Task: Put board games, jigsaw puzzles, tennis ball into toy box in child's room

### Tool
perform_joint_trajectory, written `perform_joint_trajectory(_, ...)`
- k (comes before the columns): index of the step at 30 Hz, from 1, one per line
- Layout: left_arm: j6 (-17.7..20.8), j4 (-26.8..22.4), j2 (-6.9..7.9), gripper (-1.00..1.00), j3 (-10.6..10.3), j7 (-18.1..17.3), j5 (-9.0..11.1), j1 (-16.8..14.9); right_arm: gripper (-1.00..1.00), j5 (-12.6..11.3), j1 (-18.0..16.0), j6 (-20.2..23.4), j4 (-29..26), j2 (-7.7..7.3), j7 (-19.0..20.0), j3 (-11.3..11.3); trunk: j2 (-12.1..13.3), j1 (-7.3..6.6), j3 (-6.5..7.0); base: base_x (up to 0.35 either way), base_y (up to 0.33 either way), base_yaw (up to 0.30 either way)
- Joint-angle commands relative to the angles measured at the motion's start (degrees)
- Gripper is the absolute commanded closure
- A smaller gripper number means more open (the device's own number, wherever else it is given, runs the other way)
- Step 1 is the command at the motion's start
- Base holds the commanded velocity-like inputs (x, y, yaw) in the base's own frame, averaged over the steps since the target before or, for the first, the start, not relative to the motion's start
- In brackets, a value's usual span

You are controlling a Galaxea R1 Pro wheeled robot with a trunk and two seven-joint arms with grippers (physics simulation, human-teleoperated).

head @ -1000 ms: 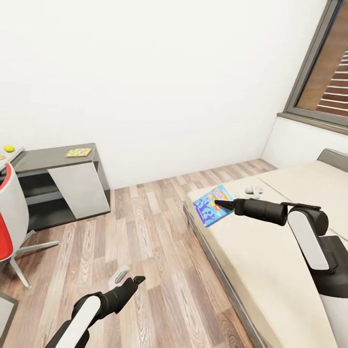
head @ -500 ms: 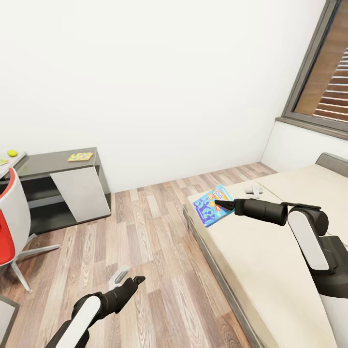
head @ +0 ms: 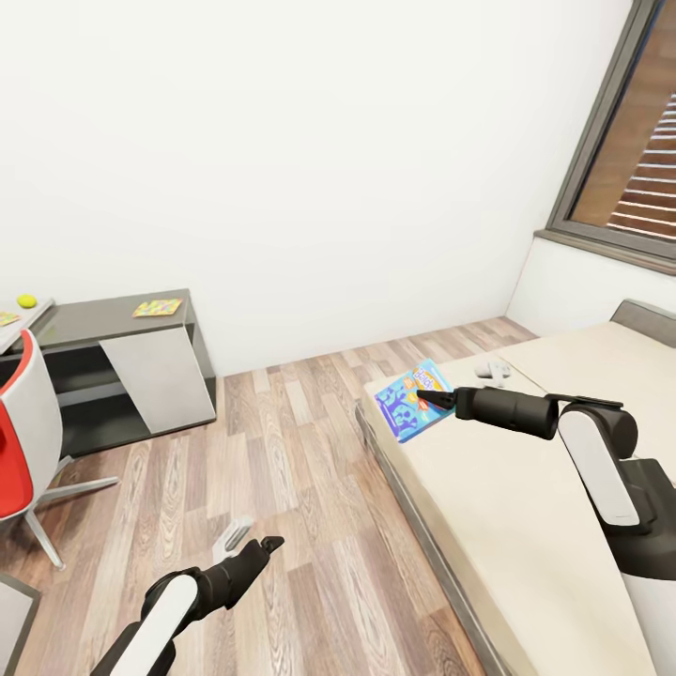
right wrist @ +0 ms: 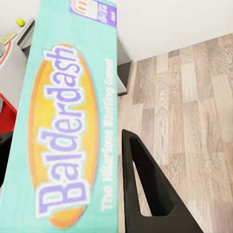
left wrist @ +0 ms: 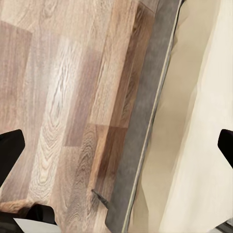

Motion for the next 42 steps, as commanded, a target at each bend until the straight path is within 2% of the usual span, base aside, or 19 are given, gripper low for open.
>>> perform_joint_trajectory(1, -0.02, -0.09, 0.04, -1.00, -0.14, 0.56, 0.60, -0.04, 1.00, 0.54, -0.03, 0.13, -0.01, -0.04, 0.54, -0.01, 0.37, -0.22, 0.12, 0.000, 0.000, 0.000)
perform_joint_trajectory(15, -0.02, -0.09, 0.02, -1.00, -0.09, 0.56, 0.60, -0.04, 1.00, 0.53, 0.00, 0.13, -0.01, -0.32, 4.11, -0.32, 5.99, -3.30, 2.64, 0.000, 0.000, 0.037)
perform_joint_trajectory(42, -0.02, -0.09, 0.02, -1.00, -0.17, 0.56, 0.58, -0.04, 1.00, 0.53, -0.01, 0.13, -0.01, -0.42, 4.50, -0.32, 16.82, -9.23, 7.48, 0.000, 0.000, 0.285)
